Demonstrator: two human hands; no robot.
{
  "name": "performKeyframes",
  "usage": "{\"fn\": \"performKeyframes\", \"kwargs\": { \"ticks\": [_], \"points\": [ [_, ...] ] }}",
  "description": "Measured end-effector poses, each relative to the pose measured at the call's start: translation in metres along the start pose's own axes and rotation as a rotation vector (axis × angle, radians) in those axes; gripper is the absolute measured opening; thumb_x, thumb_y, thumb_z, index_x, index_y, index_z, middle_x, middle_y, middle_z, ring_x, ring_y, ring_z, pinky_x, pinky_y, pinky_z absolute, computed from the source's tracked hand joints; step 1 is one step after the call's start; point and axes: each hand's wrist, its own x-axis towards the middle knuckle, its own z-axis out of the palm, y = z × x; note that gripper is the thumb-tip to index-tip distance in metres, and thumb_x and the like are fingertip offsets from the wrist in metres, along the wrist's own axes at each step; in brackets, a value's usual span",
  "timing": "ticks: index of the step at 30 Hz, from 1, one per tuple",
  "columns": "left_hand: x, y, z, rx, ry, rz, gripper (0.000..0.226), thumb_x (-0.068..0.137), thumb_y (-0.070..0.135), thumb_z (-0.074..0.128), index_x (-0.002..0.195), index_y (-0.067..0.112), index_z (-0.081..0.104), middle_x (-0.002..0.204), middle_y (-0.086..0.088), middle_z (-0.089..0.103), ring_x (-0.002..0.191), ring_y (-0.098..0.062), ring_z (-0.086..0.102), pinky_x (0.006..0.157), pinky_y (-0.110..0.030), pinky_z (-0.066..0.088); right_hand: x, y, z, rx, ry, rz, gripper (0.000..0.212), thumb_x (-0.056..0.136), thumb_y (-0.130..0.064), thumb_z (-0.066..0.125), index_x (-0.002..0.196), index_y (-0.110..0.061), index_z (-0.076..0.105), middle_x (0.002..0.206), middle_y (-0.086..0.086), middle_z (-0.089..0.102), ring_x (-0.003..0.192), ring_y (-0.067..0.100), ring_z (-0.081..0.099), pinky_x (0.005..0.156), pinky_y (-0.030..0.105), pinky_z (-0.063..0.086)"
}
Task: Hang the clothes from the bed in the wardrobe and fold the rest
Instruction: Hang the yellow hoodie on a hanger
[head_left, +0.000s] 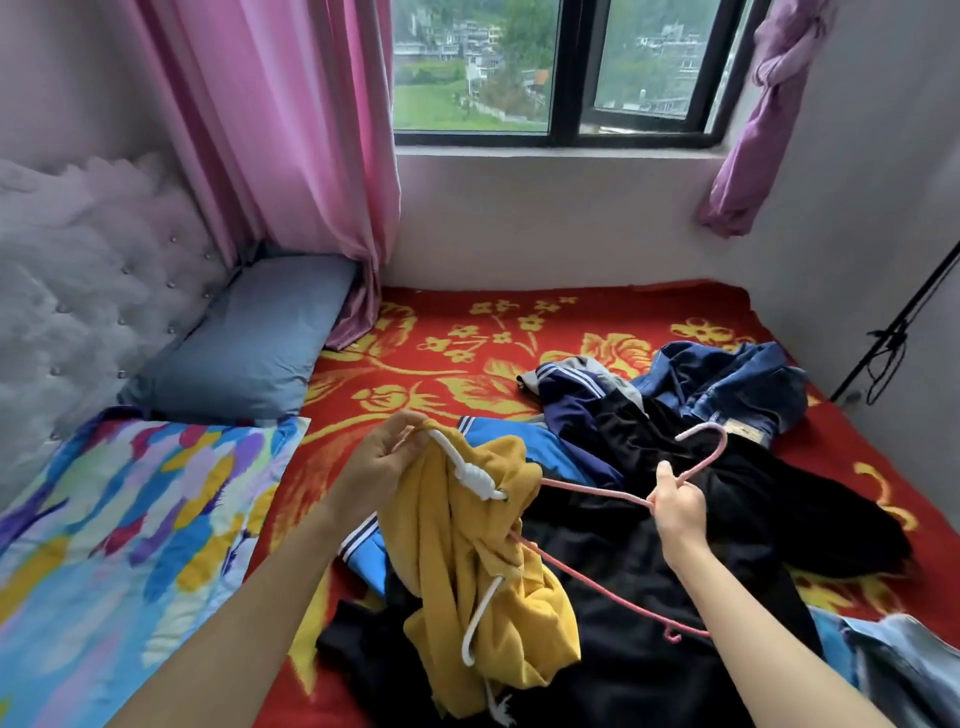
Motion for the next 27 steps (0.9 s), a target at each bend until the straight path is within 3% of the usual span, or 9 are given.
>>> {"fn": "performKeyframes", "kwargs": {
  "ticks": [3, 7, 9, 12, 15, 19, 21, 23, 27],
  "points": [
    [0.009, 0.010, 0.002, 0.260, -0.121, 0.074, 0.019, 0.096, 0.010, 0.049, 0.094, 0.026, 0.059, 0.093, 0.012, 0.059, 0.083, 0.013, 0.054, 0.074, -0.006, 0.041, -0.014, 0.011, 0.013, 0.098, 0.012, 0.041, 0.056, 0.098, -0.031, 0.043, 0.047, -0.008, 0.046, 0.049, 0.005, 0.047, 0.052, 0.021, 0.044, 0.069, 0.034, 0.038],
    [0.021, 0.016, -0.006, 0.535, -0.159, 0.132, 0.017, 0.094, 0.008, 0.052, 0.102, 0.020, 0.062, 0.100, 0.009, 0.058, 0.099, -0.010, 0.055, 0.090, -0.026, 0.043, -0.013, -0.010, 0.015, 0.207, -0.033, -0.035, 0.055, 0.098, -0.032, 0.044, 0.047, -0.010, 0.043, 0.036, -0.007, 0.045, 0.042, 0.011, 0.044, 0.056, 0.031, 0.035],
    [0.024, 0.017, -0.016, 0.537, -0.105, 0.143, 0.013, 0.094, 0.012, 0.054, 0.101, 0.020, 0.061, 0.095, 0.006, 0.060, 0.094, -0.014, 0.056, 0.085, -0.027, 0.044, -0.010, -0.023, 0.013, 0.299, -0.003, -0.003, 0.055, 0.098, -0.033, 0.044, 0.048, -0.010, 0.041, 0.030, -0.007, 0.042, 0.035, 0.004, 0.041, 0.052, 0.029, 0.034],
    [0.026, 0.023, -0.019, 0.605, -0.116, 0.139, 0.008, 0.090, 0.033, 0.057, 0.095, 0.032, 0.051, 0.070, 0.011, 0.054, 0.064, -0.008, 0.051, 0.058, -0.018, 0.040, -0.016, -0.038, 0.018, 0.304, 0.015, -0.001, 0.057, 0.098, -0.036, 0.043, 0.047, -0.010, 0.044, 0.032, -0.006, 0.044, 0.043, 0.015, 0.044, 0.053, 0.030, 0.036],
    [0.024, 0.025, -0.015, 0.901, -0.149, 0.119, 0.031, 0.087, 0.044, 0.058, 0.110, 0.021, 0.057, 0.084, 0.006, 0.059, 0.083, -0.018, 0.060, 0.068, -0.033, 0.046, -0.028, -0.059, 0.024, 0.230, -0.005, -0.074, 0.058, 0.097, -0.041, 0.041, 0.049, -0.011, 0.048, 0.045, -0.003, 0.049, 0.048, 0.016, 0.048, 0.054, 0.030, 0.036],
    [0.015, 0.040, -0.021, 1.147, 0.034, 0.513, 0.067, 0.086, 0.067, 0.025, 0.090, 0.015, 0.067, 0.069, 0.002, 0.046, 0.064, -0.020, 0.051, 0.057, -0.032, 0.044, -0.037, -0.089, 0.015, 0.085, 0.047, -0.298, 0.061, 0.099, -0.041, 0.036, 0.047, -0.012, 0.049, 0.044, -0.005, 0.049, 0.046, 0.012, 0.049, 0.050, 0.025, 0.032],
    [0.015, 0.049, -0.024, 1.173, 0.040, 0.700, 0.070, 0.090, 0.063, 0.020, 0.076, 0.011, 0.065, 0.061, 0.001, 0.052, 0.059, -0.021, 0.055, 0.054, -0.035, 0.047, -0.044, -0.105, 0.011, 0.052, 0.056, -0.383, 0.061, 0.099, -0.039, 0.035, 0.048, -0.008, 0.049, 0.045, -0.003, 0.048, 0.049, 0.018, 0.050, 0.054, 0.028, 0.034],
    [0.017, 0.058, -0.023, 1.241, 0.011, 0.732, 0.061, 0.092, 0.056, 0.025, 0.073, 0.011, 0.063, 0.060, 0.001, 0.058, 0.060, -0.022, 0.059, 0.058, -0.039, 0.049, -0.054, -0.120, 0.010, 0.023, 0.075, -0.442, 0.062, 0.100, -0.037, 0.034, 0.046, -0.010, 0.047, 0.045, -0.003, 0.047, 0.050, 0.019, 0.048, 0.054, 0.028, 0.033],
    [0.010, 0.059, -0.009, 1.274, 0.030, 0.730, 0.029, 0.076, 0.033, 0.068, 0.066, 0.008, 0.059, 0.056, -0.004, 0.059, 0.051, -0.022, 0.059, 0.055, -0.035, 0.051, -0.082, -0.127, 0.017, -0.032, 0.050, -0.513, 0.068, 0.096, -0.046, 0.026, 0.052, -0.001, 0.052, 0.048, 0.001, 0.047, 0.055, 0.028, 0.053, 0.053, 0.029, 0.029]
  ]
}}
